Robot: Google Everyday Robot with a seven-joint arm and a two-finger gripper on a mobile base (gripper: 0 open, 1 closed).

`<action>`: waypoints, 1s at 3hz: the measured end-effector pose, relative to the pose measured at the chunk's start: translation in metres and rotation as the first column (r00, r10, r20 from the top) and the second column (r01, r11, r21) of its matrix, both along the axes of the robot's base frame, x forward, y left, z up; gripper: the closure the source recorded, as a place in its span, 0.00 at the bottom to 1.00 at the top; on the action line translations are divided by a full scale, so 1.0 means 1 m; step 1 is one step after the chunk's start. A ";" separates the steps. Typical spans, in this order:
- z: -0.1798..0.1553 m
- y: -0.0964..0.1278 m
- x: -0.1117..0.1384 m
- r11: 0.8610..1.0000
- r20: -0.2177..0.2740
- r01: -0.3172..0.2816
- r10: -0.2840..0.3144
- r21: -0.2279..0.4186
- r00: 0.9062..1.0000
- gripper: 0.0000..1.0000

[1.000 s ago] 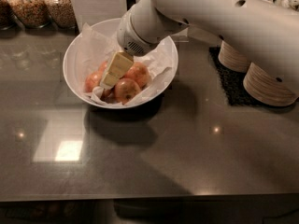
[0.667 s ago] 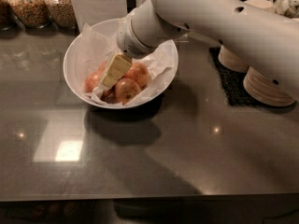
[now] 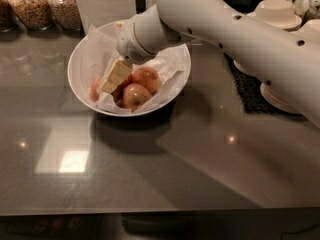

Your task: Pick apple from white bowl

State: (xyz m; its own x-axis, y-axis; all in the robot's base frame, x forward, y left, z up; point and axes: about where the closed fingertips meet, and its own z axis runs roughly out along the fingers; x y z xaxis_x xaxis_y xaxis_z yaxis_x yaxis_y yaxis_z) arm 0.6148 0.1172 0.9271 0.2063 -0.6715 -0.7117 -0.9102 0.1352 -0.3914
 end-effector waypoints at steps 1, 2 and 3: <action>-0.012 0.004 -0.009 0.998 -0.046 -0.027 0.025 -0.055 0.999 0.00; -0.027 0.025 -0.025 0.981 -0.119 -0.148 0.134 -0.125 0.984 0.00; -0.034 0.030 -0.038 0.964 -0.167 -0.209 0.181 -0.164 0.969 0.00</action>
Offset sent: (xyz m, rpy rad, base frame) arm -0.0598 0.0419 -0.0490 -0.2882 0.2380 0.3458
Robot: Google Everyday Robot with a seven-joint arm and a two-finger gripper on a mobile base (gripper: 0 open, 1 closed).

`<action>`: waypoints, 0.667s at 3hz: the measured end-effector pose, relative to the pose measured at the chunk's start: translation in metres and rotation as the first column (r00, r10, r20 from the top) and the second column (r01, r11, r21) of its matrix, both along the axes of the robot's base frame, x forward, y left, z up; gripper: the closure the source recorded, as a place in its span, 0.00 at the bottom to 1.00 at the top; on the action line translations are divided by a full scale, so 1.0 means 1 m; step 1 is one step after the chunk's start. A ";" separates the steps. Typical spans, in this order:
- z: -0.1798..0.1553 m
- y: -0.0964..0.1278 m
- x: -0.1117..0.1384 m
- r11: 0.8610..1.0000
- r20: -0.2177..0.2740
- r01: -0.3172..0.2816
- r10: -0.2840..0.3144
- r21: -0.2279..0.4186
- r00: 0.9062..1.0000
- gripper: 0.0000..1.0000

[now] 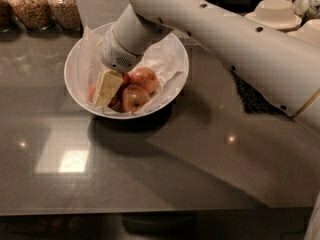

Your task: Pick apple from white bowl

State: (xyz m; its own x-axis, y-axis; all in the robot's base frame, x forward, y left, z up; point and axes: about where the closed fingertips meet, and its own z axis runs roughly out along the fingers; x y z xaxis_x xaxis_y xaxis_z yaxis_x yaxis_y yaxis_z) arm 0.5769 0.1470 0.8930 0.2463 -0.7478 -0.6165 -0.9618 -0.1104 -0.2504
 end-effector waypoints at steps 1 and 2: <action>-0.012 0.007 -0.002 1.000 -0.044 -0.014 0.013 -0.017 0.999 0.00; -0.012 0.007 -0.002 1.000 -0.044 -0.014 0.013 -0.017 0.999 0.00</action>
Offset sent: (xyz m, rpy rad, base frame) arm -0.0362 0.0111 -0.0946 -0.0800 0.3980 0.0298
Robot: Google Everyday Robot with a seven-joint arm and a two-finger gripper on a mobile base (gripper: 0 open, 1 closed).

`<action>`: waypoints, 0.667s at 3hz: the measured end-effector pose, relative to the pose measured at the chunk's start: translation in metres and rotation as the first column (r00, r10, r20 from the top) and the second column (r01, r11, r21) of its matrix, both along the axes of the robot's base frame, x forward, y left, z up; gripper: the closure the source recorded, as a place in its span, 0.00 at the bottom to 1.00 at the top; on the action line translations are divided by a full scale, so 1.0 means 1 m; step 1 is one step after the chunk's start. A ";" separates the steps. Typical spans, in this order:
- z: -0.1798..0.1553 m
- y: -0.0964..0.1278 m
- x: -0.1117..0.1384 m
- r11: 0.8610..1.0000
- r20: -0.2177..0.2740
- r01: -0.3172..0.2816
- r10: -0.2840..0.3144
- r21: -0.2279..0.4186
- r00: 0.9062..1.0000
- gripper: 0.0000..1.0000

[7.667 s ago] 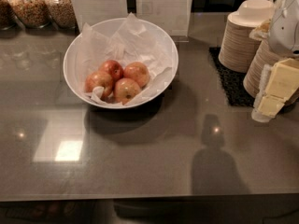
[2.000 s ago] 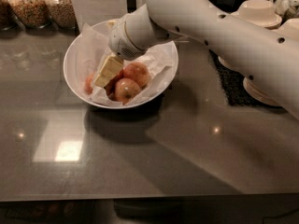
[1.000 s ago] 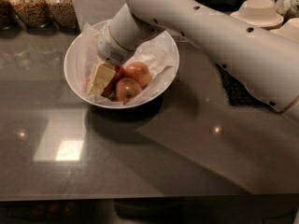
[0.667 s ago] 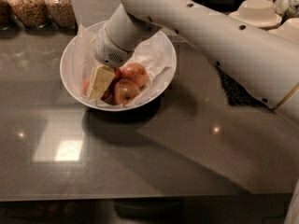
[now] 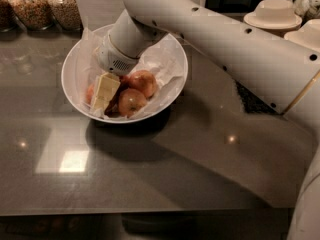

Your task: Pick apple from white bowl

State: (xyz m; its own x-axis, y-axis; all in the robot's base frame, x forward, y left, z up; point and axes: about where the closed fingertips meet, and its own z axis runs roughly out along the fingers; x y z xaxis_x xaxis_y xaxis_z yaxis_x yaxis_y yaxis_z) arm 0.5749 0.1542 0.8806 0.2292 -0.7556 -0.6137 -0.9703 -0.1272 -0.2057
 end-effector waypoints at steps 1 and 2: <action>0.000 0.000 0.000 1.000 0.000 0.000 0.000 0.000 1.000 0.19; 0.000 0.000 0.000 1.000 0.000 0.000 0.000 0.000 1.000 0.42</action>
Offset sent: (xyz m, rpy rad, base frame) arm 0.0000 0.0000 0.0000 0.0000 0.0000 0.0000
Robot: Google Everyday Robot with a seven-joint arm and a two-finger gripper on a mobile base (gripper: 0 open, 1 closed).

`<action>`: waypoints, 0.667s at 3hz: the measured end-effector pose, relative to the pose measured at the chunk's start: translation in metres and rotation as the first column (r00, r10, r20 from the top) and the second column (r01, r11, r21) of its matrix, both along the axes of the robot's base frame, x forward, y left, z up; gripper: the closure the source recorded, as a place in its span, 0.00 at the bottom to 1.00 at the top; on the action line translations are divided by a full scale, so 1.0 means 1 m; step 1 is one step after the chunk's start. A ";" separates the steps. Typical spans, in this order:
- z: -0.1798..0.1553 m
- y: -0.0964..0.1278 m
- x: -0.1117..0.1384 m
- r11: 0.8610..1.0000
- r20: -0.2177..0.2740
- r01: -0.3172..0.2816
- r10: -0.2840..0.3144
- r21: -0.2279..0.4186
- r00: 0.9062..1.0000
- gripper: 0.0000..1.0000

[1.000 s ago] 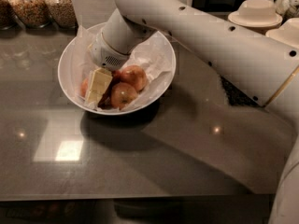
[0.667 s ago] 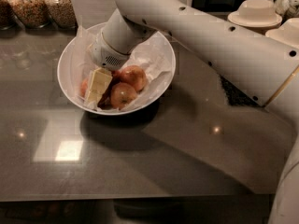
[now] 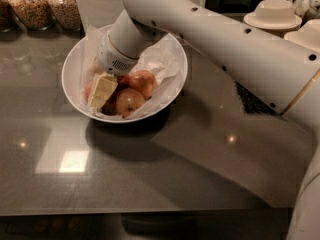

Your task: Pick apple from white bowl

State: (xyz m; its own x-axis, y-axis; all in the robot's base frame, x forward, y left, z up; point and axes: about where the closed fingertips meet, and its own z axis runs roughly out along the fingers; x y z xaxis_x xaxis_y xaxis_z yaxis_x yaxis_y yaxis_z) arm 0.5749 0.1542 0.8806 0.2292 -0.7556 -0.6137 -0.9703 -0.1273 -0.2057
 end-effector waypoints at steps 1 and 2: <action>0.000 0.000 0.000 1.000 0.000 0.000 0.000 0.000 1.000 0.65; -0.003 0.002 0.005 0.999 0.005 0.003 -0.003 0.035 1.000 0.89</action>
Offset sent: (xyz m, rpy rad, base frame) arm 0.0144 0.0003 -0.0048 0.0831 -0.0139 -0.0130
